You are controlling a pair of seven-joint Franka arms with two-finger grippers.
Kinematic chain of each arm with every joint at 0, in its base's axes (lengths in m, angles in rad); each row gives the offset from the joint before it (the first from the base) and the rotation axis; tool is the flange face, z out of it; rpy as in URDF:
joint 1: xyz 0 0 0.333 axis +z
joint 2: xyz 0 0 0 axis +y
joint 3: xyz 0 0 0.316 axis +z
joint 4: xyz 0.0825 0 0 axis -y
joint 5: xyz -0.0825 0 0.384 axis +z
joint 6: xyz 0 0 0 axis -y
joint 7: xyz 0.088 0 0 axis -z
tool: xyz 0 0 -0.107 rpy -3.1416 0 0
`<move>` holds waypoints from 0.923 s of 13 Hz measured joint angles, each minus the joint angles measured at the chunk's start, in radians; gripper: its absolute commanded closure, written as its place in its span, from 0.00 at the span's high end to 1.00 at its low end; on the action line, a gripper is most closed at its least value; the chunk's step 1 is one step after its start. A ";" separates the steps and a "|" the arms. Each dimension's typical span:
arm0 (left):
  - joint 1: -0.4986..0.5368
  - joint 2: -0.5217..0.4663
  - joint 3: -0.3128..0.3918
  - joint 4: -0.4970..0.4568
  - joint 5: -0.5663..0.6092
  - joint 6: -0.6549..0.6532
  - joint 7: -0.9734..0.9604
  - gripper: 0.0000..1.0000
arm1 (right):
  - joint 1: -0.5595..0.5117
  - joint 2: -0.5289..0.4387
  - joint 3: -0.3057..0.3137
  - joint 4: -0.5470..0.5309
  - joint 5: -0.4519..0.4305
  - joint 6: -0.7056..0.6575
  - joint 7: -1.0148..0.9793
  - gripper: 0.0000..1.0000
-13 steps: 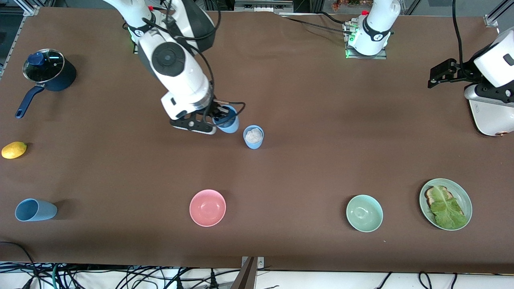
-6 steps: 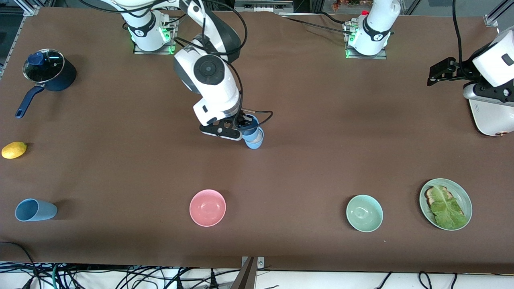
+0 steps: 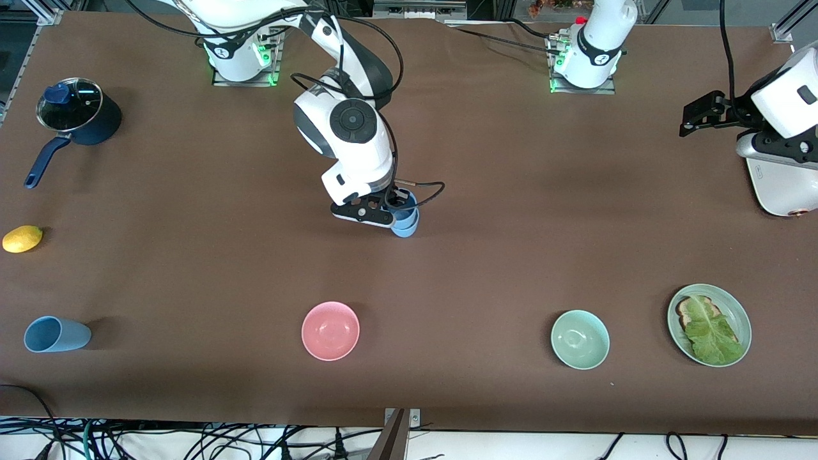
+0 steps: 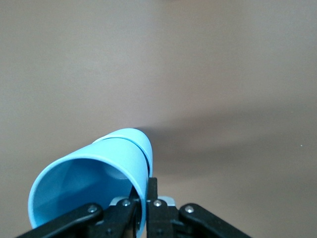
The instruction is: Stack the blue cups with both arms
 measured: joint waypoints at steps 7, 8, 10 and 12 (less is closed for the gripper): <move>0.000 0.000 0.000 0.000 0.000 0.000 0.000 1.00 | 0.007 0.000 -0.004 0.018 -0.001 0.000 0.014 1.00; 0.000 0.000 0.000 0.000 0.000 0.000 0.001 1.00 | 0.005 -0.006 -0.007 0.027 -0.001 -0.008 0.013 1.00; 0.000 0.000 0.000 0.000 0.000 0.000 0.001 1.00 | -0.010 -0.039 -0.012 0.045 -0.001 -0.070 0.005 1.00; 0.000 0.000 0.000 0.000 0.000 0.000 0.001 1.00 | -0.034 -0.096 -0.014 0.052 0.009 -0.162 -0.063 1.00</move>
